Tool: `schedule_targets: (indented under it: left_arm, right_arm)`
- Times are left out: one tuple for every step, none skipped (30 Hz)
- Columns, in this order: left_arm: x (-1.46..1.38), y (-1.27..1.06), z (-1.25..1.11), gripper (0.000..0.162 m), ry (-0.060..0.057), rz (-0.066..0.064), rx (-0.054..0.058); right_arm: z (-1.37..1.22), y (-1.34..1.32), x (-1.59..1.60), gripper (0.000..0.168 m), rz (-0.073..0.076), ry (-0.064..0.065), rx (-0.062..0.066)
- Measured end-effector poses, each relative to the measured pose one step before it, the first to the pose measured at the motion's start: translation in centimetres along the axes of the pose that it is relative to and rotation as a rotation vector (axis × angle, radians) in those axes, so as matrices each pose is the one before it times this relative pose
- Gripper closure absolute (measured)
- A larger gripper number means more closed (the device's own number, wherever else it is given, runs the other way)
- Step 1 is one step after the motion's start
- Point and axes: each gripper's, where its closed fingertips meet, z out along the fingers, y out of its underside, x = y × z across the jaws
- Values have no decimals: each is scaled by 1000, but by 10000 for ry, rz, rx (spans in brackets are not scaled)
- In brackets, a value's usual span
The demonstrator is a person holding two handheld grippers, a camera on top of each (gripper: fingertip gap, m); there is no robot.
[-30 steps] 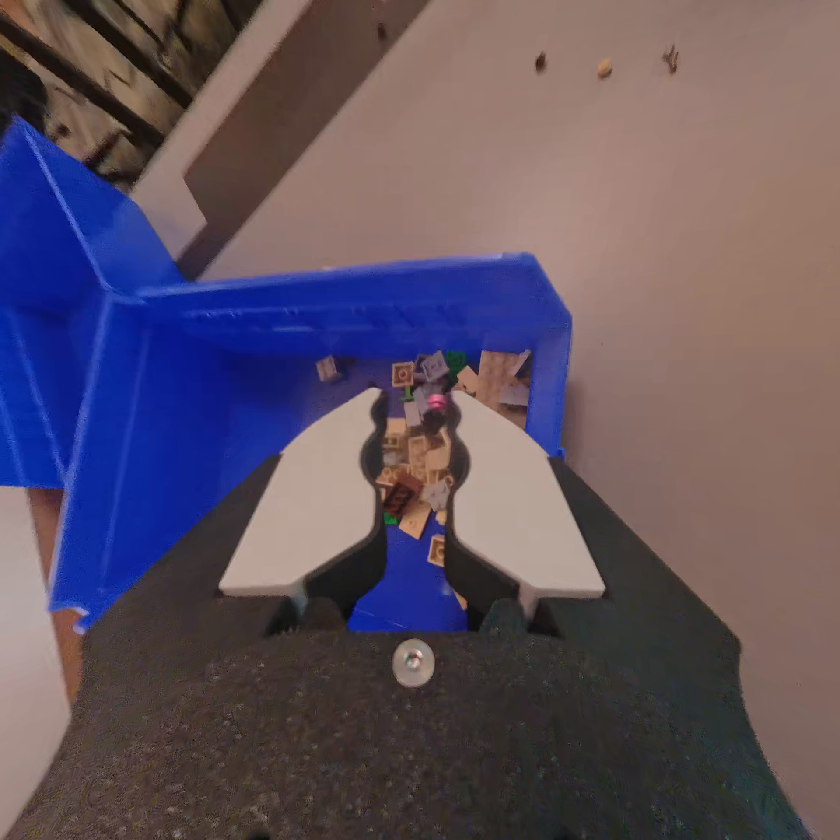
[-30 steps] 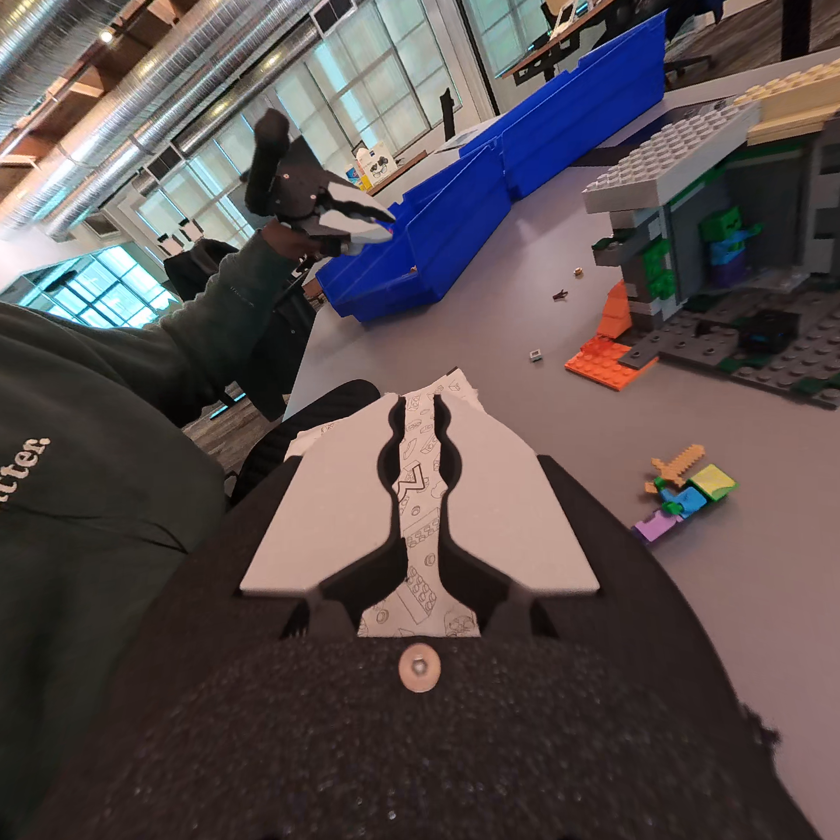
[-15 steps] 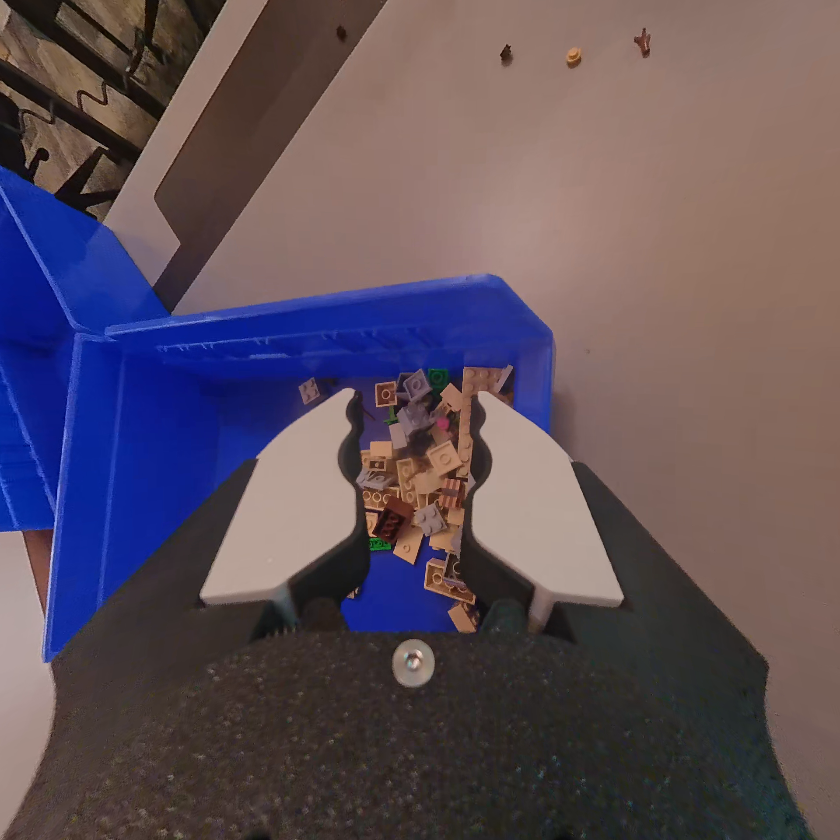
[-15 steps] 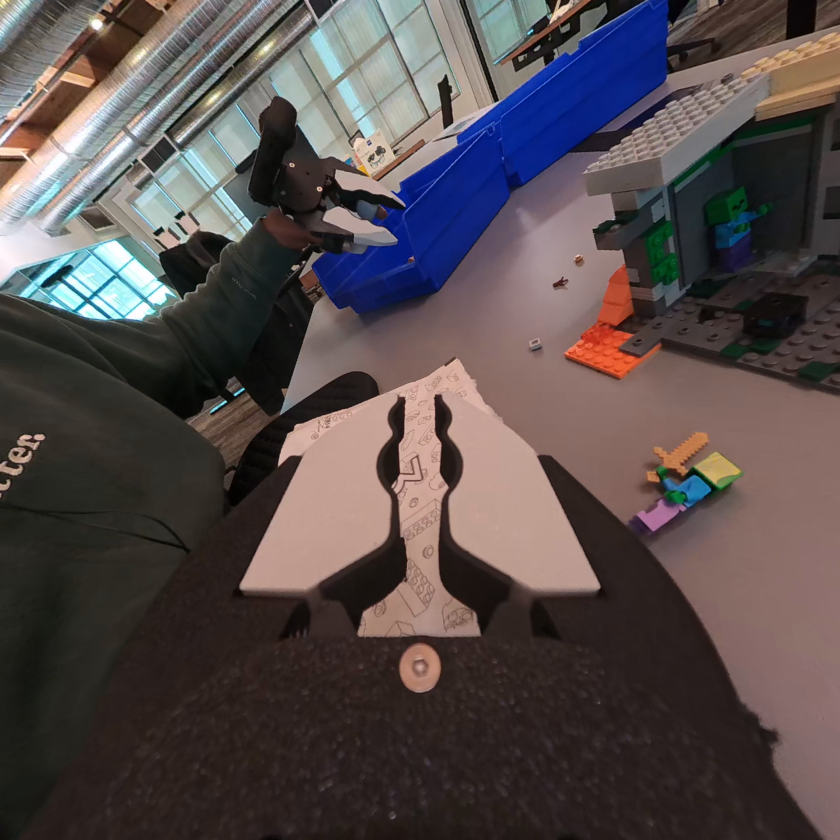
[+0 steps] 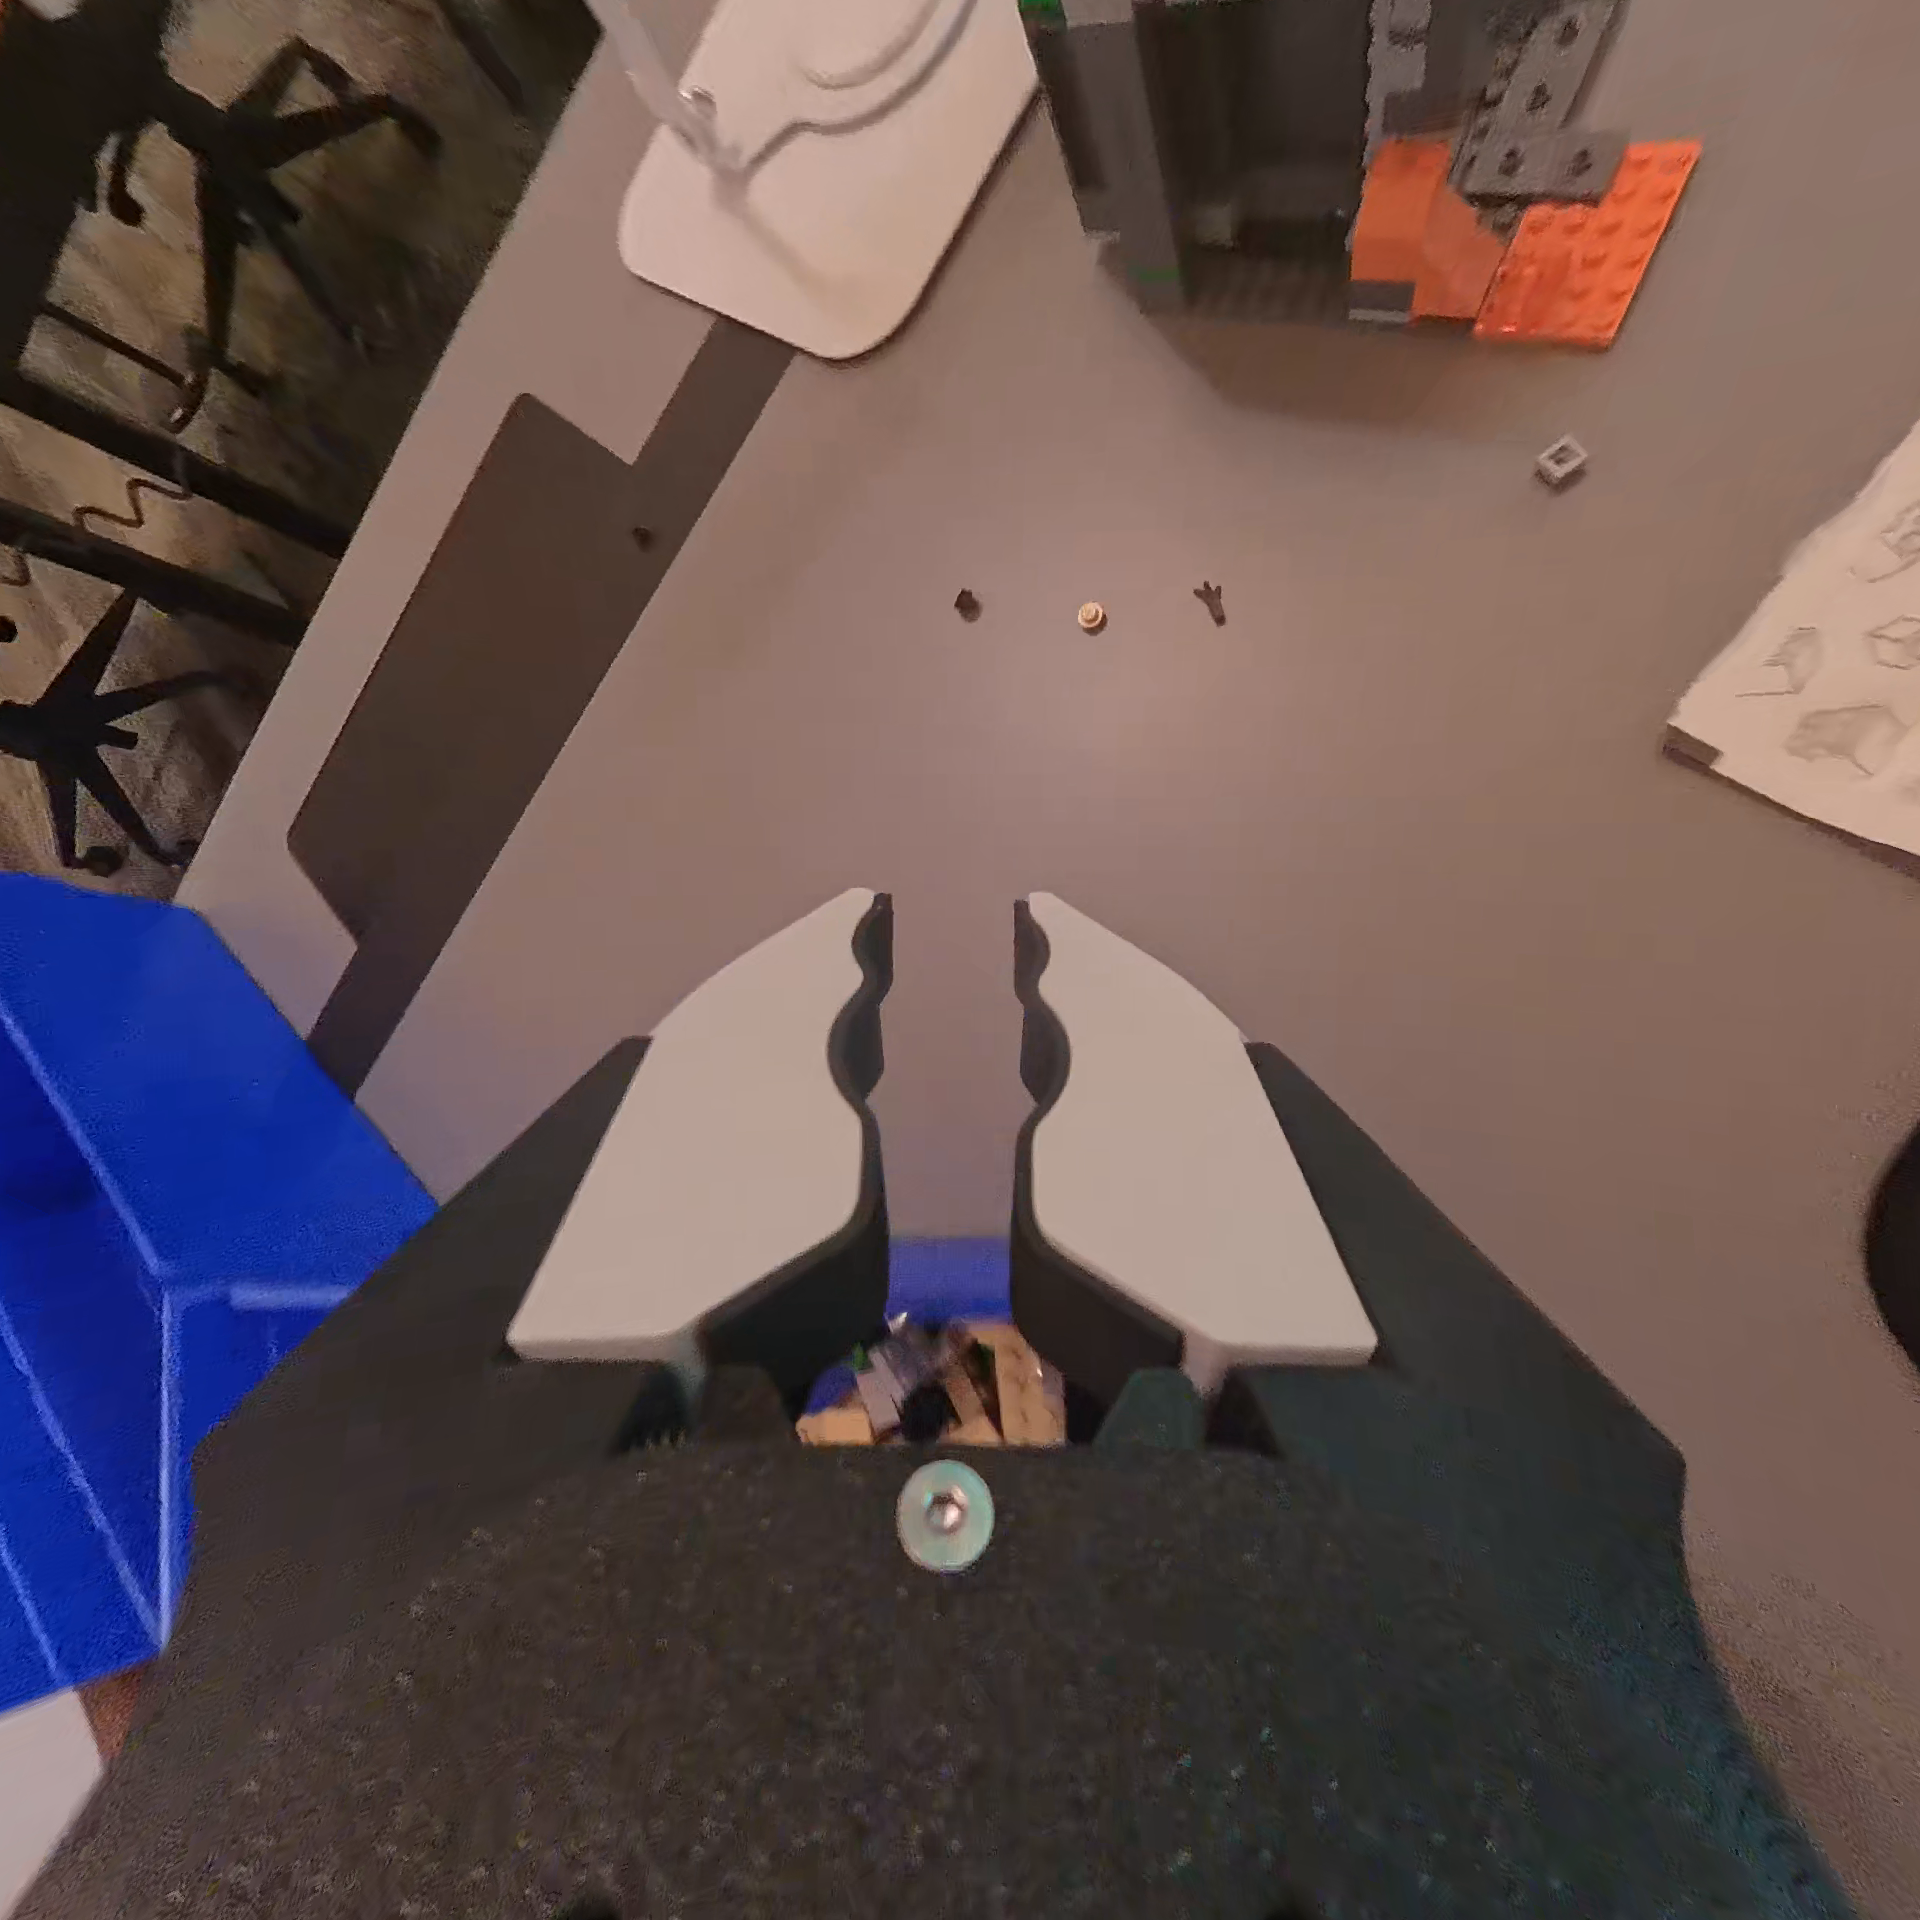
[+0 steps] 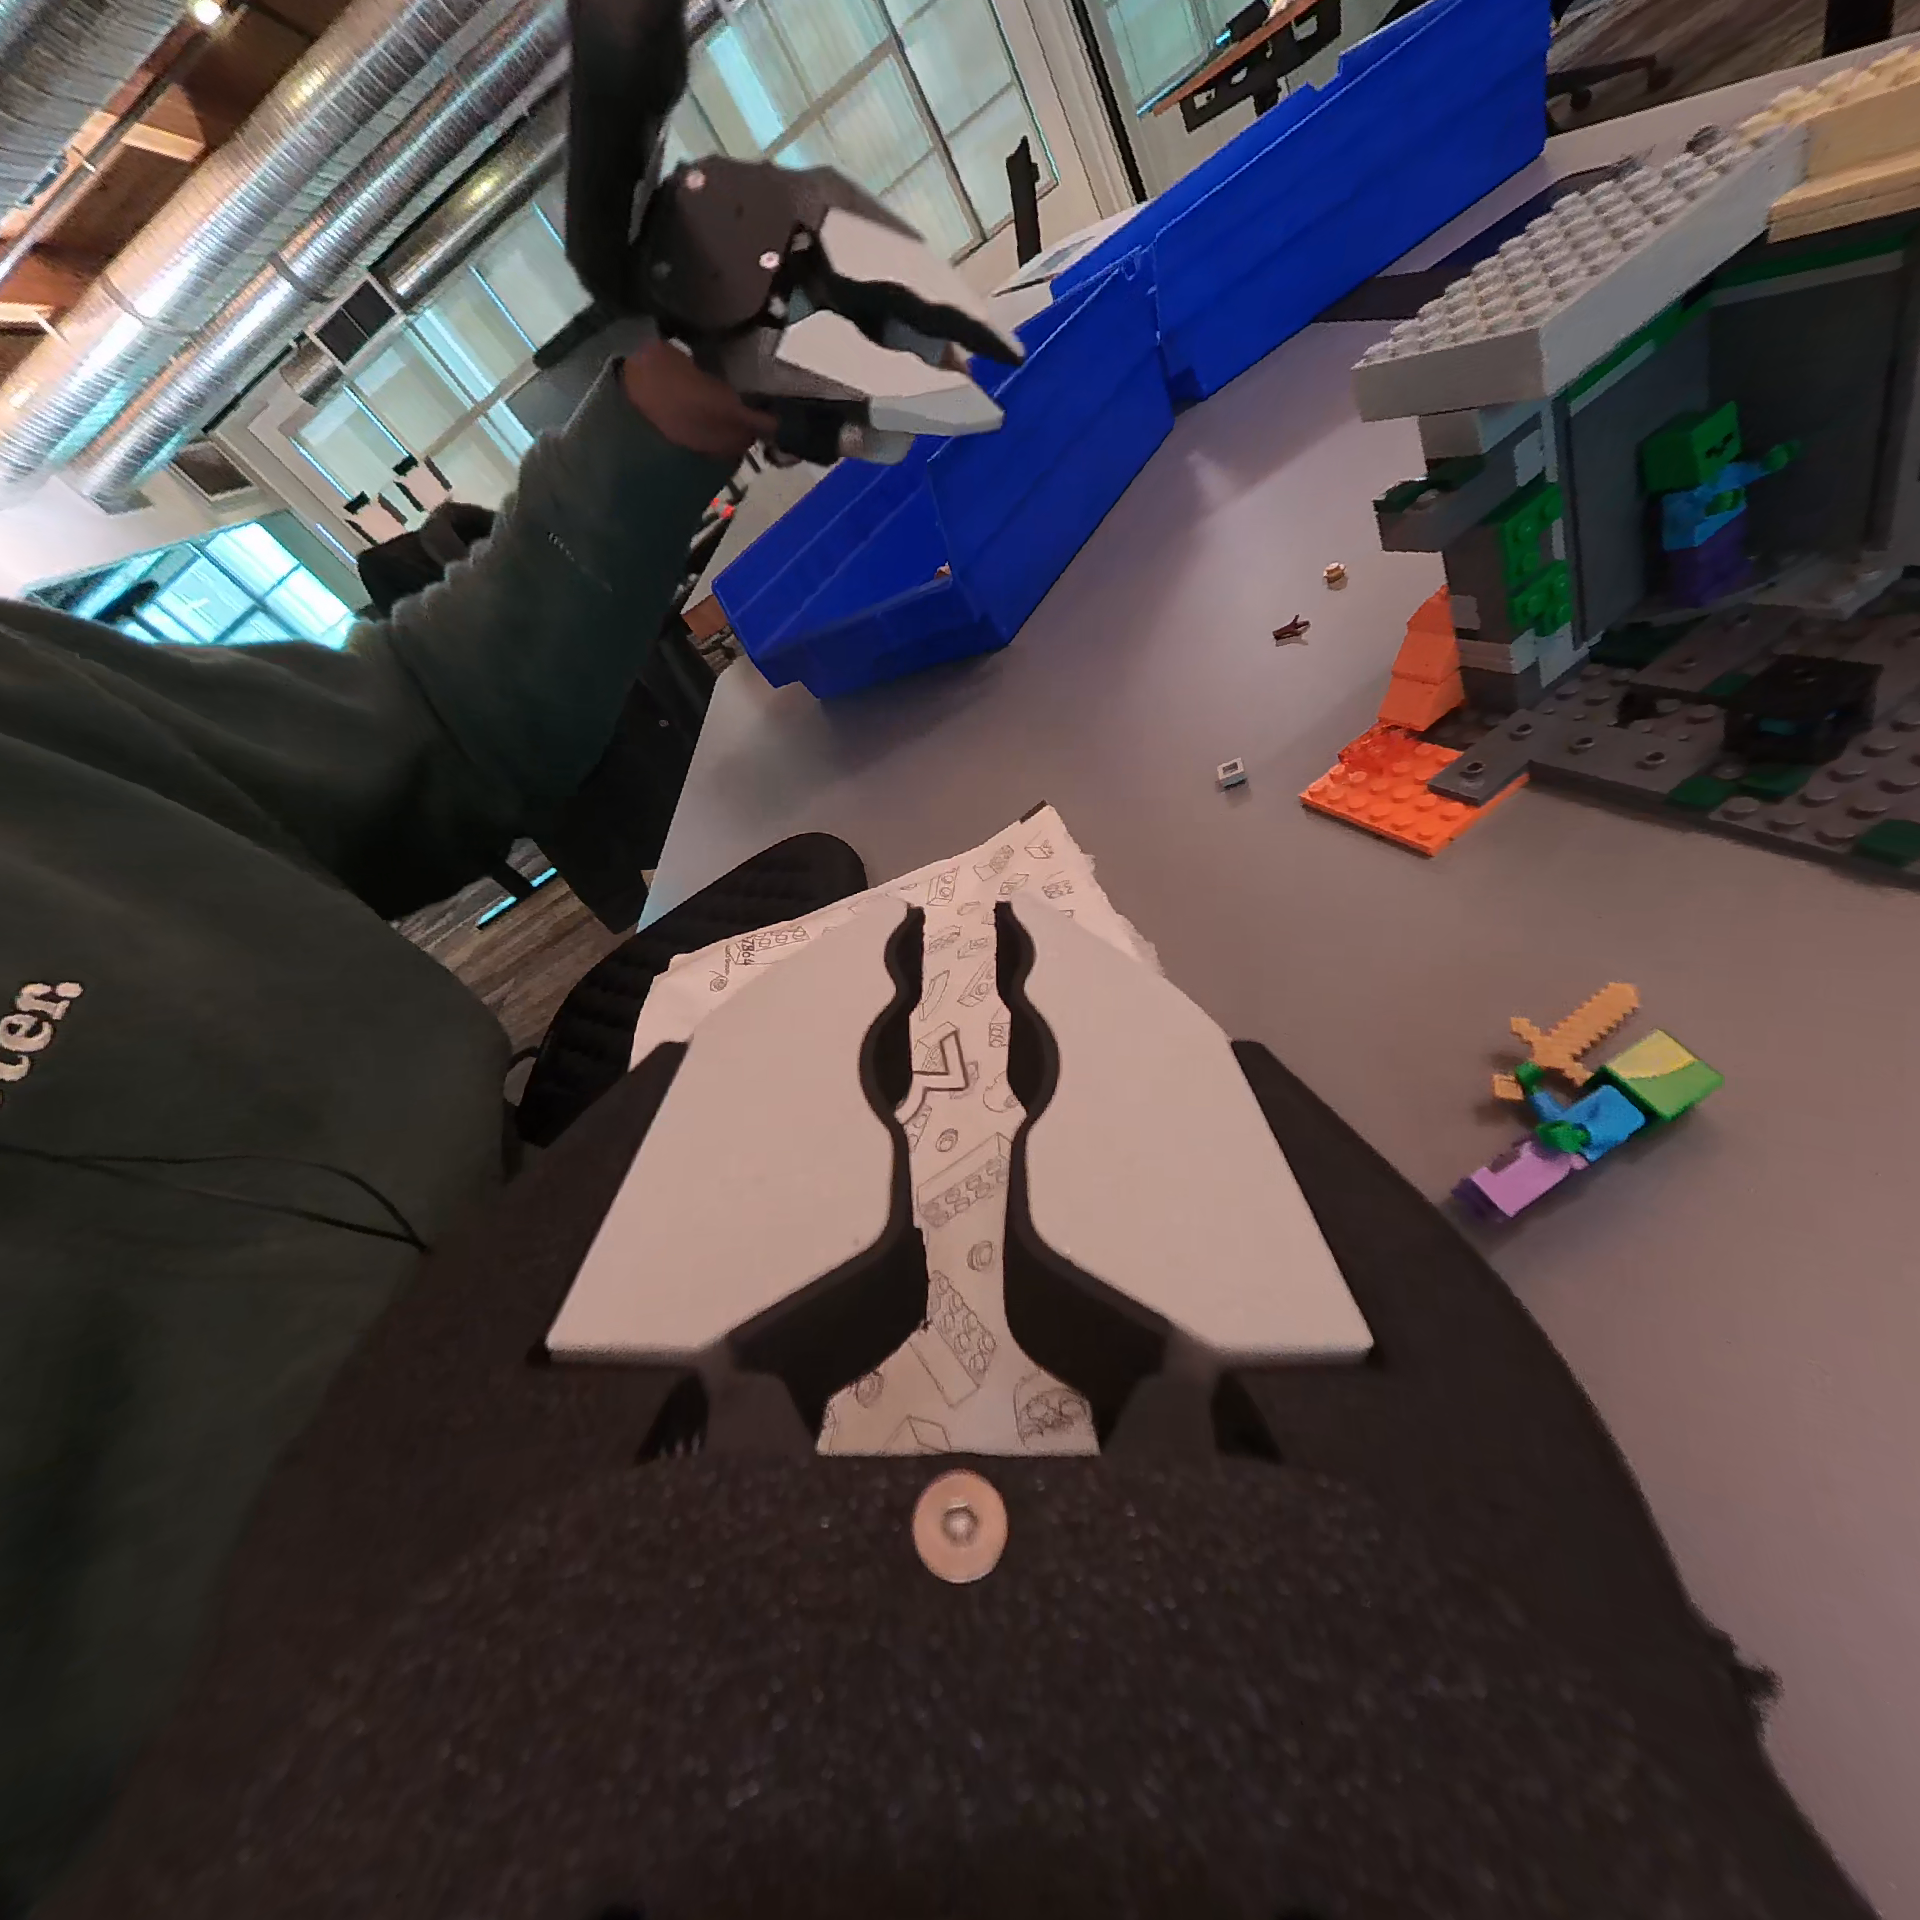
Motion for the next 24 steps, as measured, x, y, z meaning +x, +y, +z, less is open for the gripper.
schedule_targets:
  left_arm:
    - [18, -479, 1212, 140, 163, 237, -315]
    - [108, -507, 1222, 139, 278, 172, -262]
    - [60, -513, 1218, 139, 294, 103, -222]
    - [-16, -399, 1198, 140, 268, 92, -251]
    - [-96, -304, 1170, 140, 224, 84, -258]
    - [-123, -314, 1104, 139, 188, 56, -203]
    - [-64, -307, 1033, 139, 206, 40, -173]
    - [-84, -255, 974, 139, 175, 75, -176]
    - [-271, -228, 899, 138, 49, 139, -153]
    - [-225, -160, 843, 138, 80, 138, -154]
    - [-134, -127, 784, 138, 159, 62, -140]
    - [-181, -110, 696, 138, 130, -14, -123]
    - [-157, -99, 606, 139, 139, -11, -93]
    - [-91, -83, 529, 139, 154, 4, -64]
    - [-193, -85, 449, 139, 67, -22, -59]
    - [-116, -84, 363, 139, 90, -17, -39]
    - [-49, -117, 278, 139, 97, -4, -5]
    - [-51, -97, 221, 139, 71, 10, 5]
    - [-137, -30, 191, 139, 0, 21, -49]
    - [-92, 30, 168, 139, 10, 39, -63]
    - [-85, -4, 144, 139, 10, 25, -36]
    - [-55, -76, 94, 141, 32, -8, 24]
    - [-61, -68, 47, 141, 41, -41, 22]
    - [-129, -35, 44, 141, 0, -47, 0]
  right_arm:
    - [-62, -72, 69, 155, -67, 78, 19]
    - [-87, -59, 83, 155, -63, 79, 23]
    - [-78, -51, 90, 155, -57, 78, 18]
    - [-79, -34, 105, 155, -45, 74, 11]
    - [-65, -13, 104, 155, -26, 67, 10]
    - [-62, -21, 102, 155, -4, 49, 18]
    - [-52, -42, 64, 155, 14, 22, 30]
    - [-28, -52, 40, 155, 25, 6, 33]
    - [-13, -26, 45, 155, 28, 0, 22]
    - [6, 6, 31, 155, 27, -3, 7]
    - [18, 32, 24, 155, 23, -6, -3]
    - [33, 52, 17, 155, 20, -7, -9]
    - [27, 53, 11, 155, 16, -10, -16]
    - [38, 52, -8, 155, 6, -7, -22]
    - [24, 39, -6, 155, -8, -1, -21]
    - [16, 28, -8, 155, -16, 3, -15]
    - [11, 6, -6, 155, -12, 2, -8]
    - [7, -6, -7, 155, -4, -3, -3]
    - [4, 1, 3, 155, 4, -5, 2]
    - [-3, -3, -1, 155, 12, -6, 5]
    - [-2, -9, 1, 155, 14, -10, 6]
    - [-4, -4, 2, 155, 11, -10, 2]
    - [10, 7, -2, 155, 5, -7, -3]
    - [14, 9, -11, 155, 0, -5, -7]
